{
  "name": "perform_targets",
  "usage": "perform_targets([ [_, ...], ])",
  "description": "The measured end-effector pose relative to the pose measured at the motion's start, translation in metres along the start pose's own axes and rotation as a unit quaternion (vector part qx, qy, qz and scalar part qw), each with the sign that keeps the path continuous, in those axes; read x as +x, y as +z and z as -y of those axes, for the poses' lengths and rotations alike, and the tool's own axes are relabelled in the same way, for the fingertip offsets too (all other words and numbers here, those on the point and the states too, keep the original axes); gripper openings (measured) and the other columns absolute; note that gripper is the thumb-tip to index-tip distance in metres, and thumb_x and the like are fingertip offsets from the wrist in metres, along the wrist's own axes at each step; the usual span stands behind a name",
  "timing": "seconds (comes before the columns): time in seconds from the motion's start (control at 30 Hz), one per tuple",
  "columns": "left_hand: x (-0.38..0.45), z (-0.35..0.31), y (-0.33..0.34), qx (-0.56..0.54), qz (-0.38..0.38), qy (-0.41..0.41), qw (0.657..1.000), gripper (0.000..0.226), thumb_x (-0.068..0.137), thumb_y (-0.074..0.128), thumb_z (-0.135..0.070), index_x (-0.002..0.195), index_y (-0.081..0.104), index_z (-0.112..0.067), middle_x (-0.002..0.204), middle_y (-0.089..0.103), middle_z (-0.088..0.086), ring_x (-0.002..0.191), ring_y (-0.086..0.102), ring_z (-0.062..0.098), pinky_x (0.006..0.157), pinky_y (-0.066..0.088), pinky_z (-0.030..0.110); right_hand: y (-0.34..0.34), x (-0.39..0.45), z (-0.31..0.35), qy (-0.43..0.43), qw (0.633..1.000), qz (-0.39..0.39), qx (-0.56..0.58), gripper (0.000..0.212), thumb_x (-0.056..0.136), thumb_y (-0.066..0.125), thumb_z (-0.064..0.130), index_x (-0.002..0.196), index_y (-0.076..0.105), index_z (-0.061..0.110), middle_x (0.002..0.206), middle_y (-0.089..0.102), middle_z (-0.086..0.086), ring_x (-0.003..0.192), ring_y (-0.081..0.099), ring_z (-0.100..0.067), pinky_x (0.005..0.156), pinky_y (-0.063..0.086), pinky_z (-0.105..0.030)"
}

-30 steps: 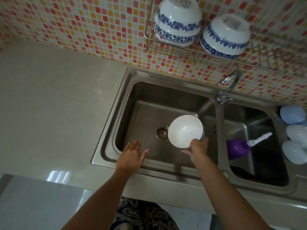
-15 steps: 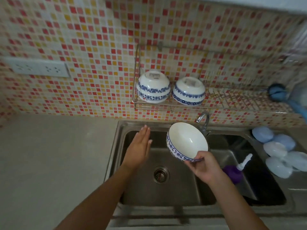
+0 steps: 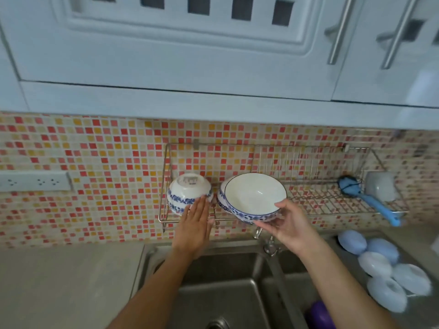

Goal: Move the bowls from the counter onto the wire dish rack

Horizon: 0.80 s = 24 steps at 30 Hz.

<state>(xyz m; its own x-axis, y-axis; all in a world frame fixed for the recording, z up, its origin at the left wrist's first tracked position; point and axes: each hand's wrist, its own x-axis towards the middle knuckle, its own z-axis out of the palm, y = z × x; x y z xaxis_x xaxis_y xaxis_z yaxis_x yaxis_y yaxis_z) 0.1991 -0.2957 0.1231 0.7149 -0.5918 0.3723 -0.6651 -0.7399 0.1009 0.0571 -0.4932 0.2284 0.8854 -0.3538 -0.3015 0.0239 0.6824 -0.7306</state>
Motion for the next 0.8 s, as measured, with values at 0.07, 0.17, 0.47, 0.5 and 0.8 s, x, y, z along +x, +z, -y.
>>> perform_targets([
  [0.07,0.002,-0.001,0.003,0.006,-0.008,-0.020,1.000,0.073,0.086,-0.023,-0.055,0.147,-0.010,-0.015,0.155,-0.017,0.003,0.142,-0.020,0.019,0.117,-0.011,0.036,-0.003,0.009,0.009,-0.007,1.000,-0.006,-0.015,0.029,0.084,0.061,0.000,0.112,0.054,0.005,0.124,0.052,-0.021,0.108,0.055,-0.040,0.070,0.058,-0.058],
  [0.17,0.003,-0.003,0.007,0.013,-0.029,-0.041,0.999,0.064,0.099,0.001,-0.049,0.148,0.009,-0.010,0.157,0.004,0.005,0.145,0.000,0.023,0.116,-0.008,0.033,-0.005,0.022,0.023,-0.022,0.999,-0.017,-0.045,0.038,0.078,0.070,-0.003,0.113,0.055,0.003,0.123,0.054,-0.021,0.108,0.056,-0.040,0.074,0.058,-0.057],
  [0.47,0.004,-0.006,0.012,0.020,-0.054,-0.053,0.997,0.062,0.100,0.007,-0.048,0.148,0.011,-0.009,0.157,0.005,0.006,0.145,0.002,0.023,0.113,-0.004,0.034,-0.005,0.049,0.050,-0.195,0.933,-0.025,-0.300,0.057,0.076,0.078,0.005,0.126,0.051,0.014,0.113,0.062,0.000,0.098,0.069,-0.024,0.074,0.062,-0.039],
  [0.5,0.003,-0.006,0.012,0.022,-0.055,-0.053,0.997,0.062,0.100,0.007,-0.048,0.148,0.011,-0.009,0.157,0.005,0.006,0.145,0.002,0.023,0.113,-0.003,0.034,-0.003,0.052,0.049,-0.224,0.916,-0.035,-0.332,0.056,0.075,0.080,0.004,0.122,0.052,0.019,0.110,0.063,0.004,0.097,0.070,-0.023,0.072,0.062,-0.038],
  [0.8,0.004,-0.006,0.013,0.014,-0.051,-0.057,0.997,0.064,0.098,0.001,-0.051,0.149,0.002,-0.012,0.157,-0.004,0.004,0.145,-0.007,0.020,0.113,-0.005,0.033,0.002,0.092,0.028,-0.411,0.688,-0.103,-0.589,0.080,0.069,0.086,0.028,0.134,0.043,0.012,0.127,0.044,-0.005,0.108,0.045,-0.009,0.090,0.045,-0.024],
])
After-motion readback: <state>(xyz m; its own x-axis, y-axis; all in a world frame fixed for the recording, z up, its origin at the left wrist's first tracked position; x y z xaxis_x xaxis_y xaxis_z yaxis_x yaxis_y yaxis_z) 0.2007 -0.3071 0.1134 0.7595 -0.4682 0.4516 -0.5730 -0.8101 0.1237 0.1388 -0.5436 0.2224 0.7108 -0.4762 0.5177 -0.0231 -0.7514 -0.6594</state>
